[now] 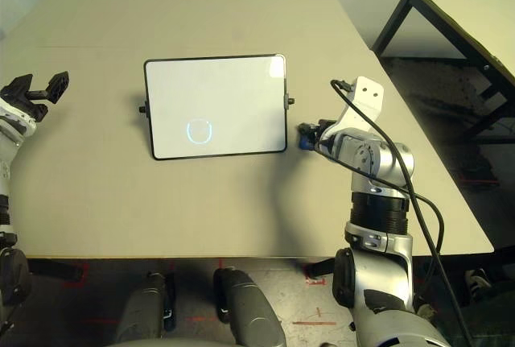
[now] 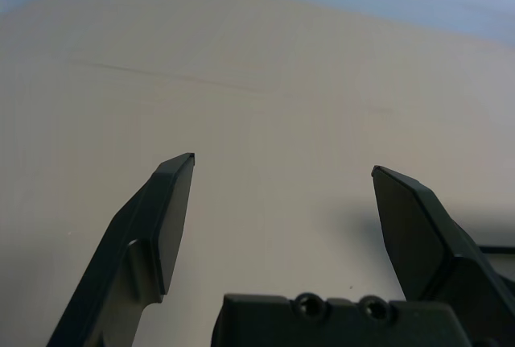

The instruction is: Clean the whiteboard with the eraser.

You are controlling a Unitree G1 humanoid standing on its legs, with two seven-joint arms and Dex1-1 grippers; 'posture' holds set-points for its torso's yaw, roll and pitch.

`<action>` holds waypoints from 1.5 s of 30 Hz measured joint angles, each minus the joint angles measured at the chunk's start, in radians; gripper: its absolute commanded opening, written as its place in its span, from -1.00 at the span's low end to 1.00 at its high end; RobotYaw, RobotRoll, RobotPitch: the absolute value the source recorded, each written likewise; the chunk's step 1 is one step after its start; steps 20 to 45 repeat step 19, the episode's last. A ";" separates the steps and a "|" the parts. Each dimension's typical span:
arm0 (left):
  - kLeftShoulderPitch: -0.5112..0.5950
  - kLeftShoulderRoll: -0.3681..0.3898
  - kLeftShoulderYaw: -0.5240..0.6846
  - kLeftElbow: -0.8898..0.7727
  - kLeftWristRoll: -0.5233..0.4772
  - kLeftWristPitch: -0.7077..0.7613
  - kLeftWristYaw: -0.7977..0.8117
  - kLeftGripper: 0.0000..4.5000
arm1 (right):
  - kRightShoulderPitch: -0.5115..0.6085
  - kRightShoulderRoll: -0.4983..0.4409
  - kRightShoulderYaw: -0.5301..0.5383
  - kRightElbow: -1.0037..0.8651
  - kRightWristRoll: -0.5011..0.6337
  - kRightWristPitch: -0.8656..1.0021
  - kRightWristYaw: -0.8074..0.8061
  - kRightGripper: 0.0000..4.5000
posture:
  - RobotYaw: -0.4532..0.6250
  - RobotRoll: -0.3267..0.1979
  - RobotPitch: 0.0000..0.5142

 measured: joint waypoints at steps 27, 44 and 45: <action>0.069 0.080 0.080 0.184 0.074 -0.347 0.043 1.00 | -0.015 -0.084 -0.115 0.896 -0.044 -1.391 0.183 0.98 | -0.24 0.25 -0.43; 0.069 0.080 0.080 0.184 0.074 -0.347 0.043 1.00 | -0.015 -0.084 -0.115 0.896 -0.044 -1.391 0.183 0.98 | -0.24 0.25 -0.43; 0.069 0.080 0.080 0.184 0.074 -0.347 0.043 1.00 | -0.015 -0.084 -0.115 0.896 -0.044 -1.391 0.183 0.98 | -0.24 0.25 -0.43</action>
